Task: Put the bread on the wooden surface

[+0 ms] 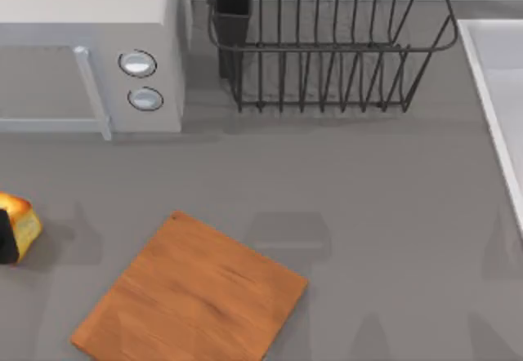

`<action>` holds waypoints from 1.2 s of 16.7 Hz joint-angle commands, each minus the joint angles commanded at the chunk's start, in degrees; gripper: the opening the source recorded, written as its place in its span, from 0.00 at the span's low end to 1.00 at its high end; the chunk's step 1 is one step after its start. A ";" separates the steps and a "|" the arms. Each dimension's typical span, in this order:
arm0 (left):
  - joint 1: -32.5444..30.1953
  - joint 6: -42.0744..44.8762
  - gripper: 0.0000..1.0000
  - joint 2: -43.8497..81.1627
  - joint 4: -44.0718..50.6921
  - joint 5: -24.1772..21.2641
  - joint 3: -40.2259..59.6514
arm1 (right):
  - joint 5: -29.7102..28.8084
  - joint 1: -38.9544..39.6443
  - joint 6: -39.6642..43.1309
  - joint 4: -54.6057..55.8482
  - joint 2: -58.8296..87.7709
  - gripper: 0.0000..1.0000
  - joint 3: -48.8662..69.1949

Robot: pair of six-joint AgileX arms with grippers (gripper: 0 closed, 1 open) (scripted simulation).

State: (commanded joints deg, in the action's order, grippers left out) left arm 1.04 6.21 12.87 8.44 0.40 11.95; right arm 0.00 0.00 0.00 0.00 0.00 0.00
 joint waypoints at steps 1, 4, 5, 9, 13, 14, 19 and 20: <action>0.24 1.43 1.00 4.22 2.51 0.11 3.89 | 0.00 0.00 0.00 0.00 0.00 1.00 0.00; 1.06 5.66 1.00 20.49 11.60 0.75 16.99 | 0.00 0.00 0.00 0.00 0.00 1.00 0.00; 1.31 7.02 1.00 27.06 14.92 1.04 21.55 | 0.00 0.00 0.00 0.00 0.00 1.00 0.00; 2.13 12.36 1.00 54.86 28.70 2.09 38.55 | 0.00 0.00 0.00 0.00 0.00 1.00 0.00; 2.67 16.99 1.00 75.40 40.99 1.81 50.50 | 0.00 0.00 0.00 0.00 0.00 1.00 0.00; 2.78 17.88 1.00 79.03 43.55 1.45 52.52 | 0.00 0.00 0.00 0.00 0.00 1.00 0.00; 3.19 20.05 1.00 88.22 50.41 -0.39 58.02 | 0.00 0.00 0.00 0.00 0.00 1.00 0.00; 3.19 20.06 1.00 88.28 50.46 -0.41 58.07 | 0.00 0.00 0.00 0.00 0.00 1.00 0.00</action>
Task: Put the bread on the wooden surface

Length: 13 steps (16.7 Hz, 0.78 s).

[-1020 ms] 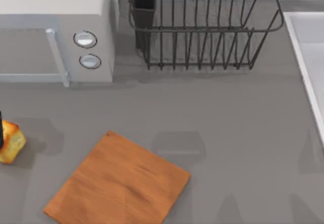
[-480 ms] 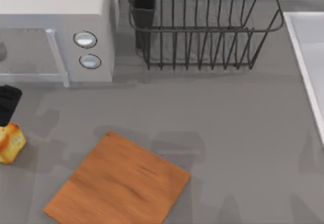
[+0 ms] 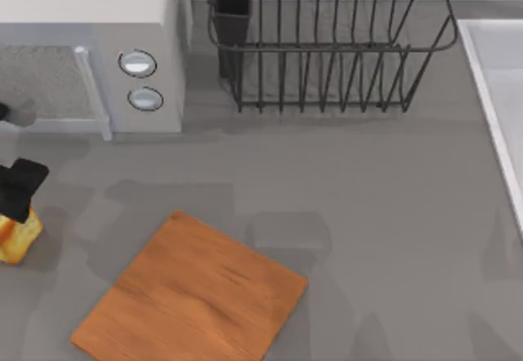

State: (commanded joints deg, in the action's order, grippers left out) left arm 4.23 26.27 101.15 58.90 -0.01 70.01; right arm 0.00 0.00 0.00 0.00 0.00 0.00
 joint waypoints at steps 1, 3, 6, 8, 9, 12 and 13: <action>0.00 0.00 1.00 0.00 0.00 0.00 0.00 | 0.00 0.00 0.00 0.00 0.00 1.00 0.00; -0.29 -0.06 1.00 -0.16 -0.13 0.09 -0.20 | 0.00 0.00 0.00 0.00 0.00 1.00 0.00; -0.09 -0.05 1.00 -0.35 -1.80 0.02 -2.13 | 0.00 0.00 0.00 0.00 0.00 1.00 0.00; 0.08 0.06 1.00 0.10 -4.77 -0.01 -4.74 | 0.00 0.00 0.00 0.00 0.00 1.00 0.00; 0.14 0.14 1.00 0.67 -6.57 -0.02 -6.04 | 0.00 0.00 0.00 0.00 0.00 1.00 0.00; 0.24 0.29 1.00 3.67 -12.21 -0.02 -8.78 | 0.00 0.00 0.00 0.00 0.00 1.00 0.00; 0.22 0.28 1.00 4.83 -13.73 -0.03 -9.12 | 0.00 0.00 0.00 0.00 0.00 1.00 0.00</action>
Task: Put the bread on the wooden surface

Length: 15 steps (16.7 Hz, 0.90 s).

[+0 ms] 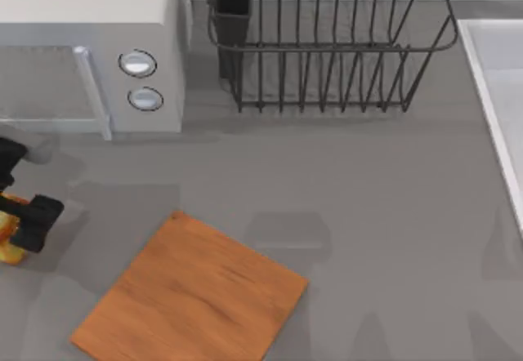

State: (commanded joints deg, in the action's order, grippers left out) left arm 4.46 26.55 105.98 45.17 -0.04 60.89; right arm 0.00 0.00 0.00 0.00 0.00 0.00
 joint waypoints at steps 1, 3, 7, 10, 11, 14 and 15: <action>-0.05 -0.03 1.00 1.00 -1.14 -0.01 -0.06 | 0.00 0.00 0.00 0.00 0.00 1.00 0.00; -0.12 -0.07 1.00 1.77 -1.94 0.00 0.05 | 0.00 0.00 0.00 0.00 0.00 1.00 0.00; -0.12 -0.07 0.92 1.77 -1.94 0.00 0.05 | 0.00 0.00 0.00 0.00 0.00 1.00 0.00; -0.12 -0.07 0.70 1.77 -1.94 0.00 0.05 | 0.00 0.00 0.00 0.00 0.00 1.00 0.00; -0.12 -0.07 0.62 1.77 -1.94 0.00 0.05 | 0.00 0.00 0.00 0.00 0.00 1.00 0.00; -0.12 -0.07 0.40 1.77 -1.94 0.00 0.05 | 0.00 0.00 0.00 0.00 0.00 1.00 0.00; -0.12 -0.07 0.32 1.77 -1.94 0.00 0.05 | 0.00 0.00 0.00 0.00 0.00 1.00 0.00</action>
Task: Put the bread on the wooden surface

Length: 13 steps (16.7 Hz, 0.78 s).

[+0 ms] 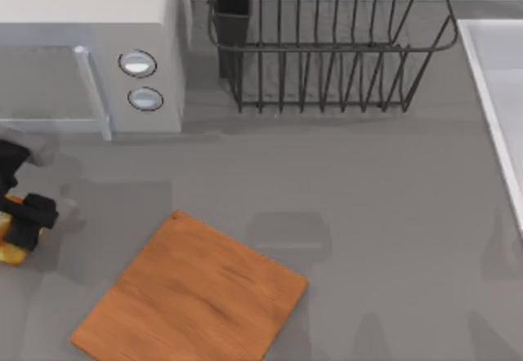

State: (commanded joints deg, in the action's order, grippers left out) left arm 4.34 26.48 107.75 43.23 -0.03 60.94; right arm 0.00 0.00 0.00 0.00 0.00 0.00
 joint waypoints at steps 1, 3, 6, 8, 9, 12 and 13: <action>0.00 0.00 0.25 0.00 0.00 0.00 0.00 | 0.00 0.00 0.00 0.00 0.00 1.00 0.00; 0.00 0.00 0.10 0.00 0.00 0.00 0.00 | 0.00 0.00 0.00 0.00 0.00 1.00 0.00; 0.00 0.00 0.00 0.00 0.00 0.00 0.00 | 0.00 0.00 0.00 0.00 0.00 1.00 0.00; 0.00 0.00 0.00 0.00 0.00 0.00 0.00 | 0.00 0.00 0.00 0.00 0.00 1.00 0.00; 0.00 0.00 0.00 0.00 0.00 0.00 0.00 | 0.00 0.00 0.00 0.00 0.00 1.00 0.00; 0.00 0.00 0.00 0.00 0.00 0.00 0.00 | 0.00 0.00 0.00 0.00 0.00 1.00 0.00; -0.08 0.05 0.00 -0.13 0.00 -0.03 -0.02 | 0.00 0.00 0.00 0.00 0.00 1.00 0.00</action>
State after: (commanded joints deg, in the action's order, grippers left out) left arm 4.26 26.53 107.62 43.23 -0.07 60.93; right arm 0.00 0.00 0.00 0.00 0.00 0.00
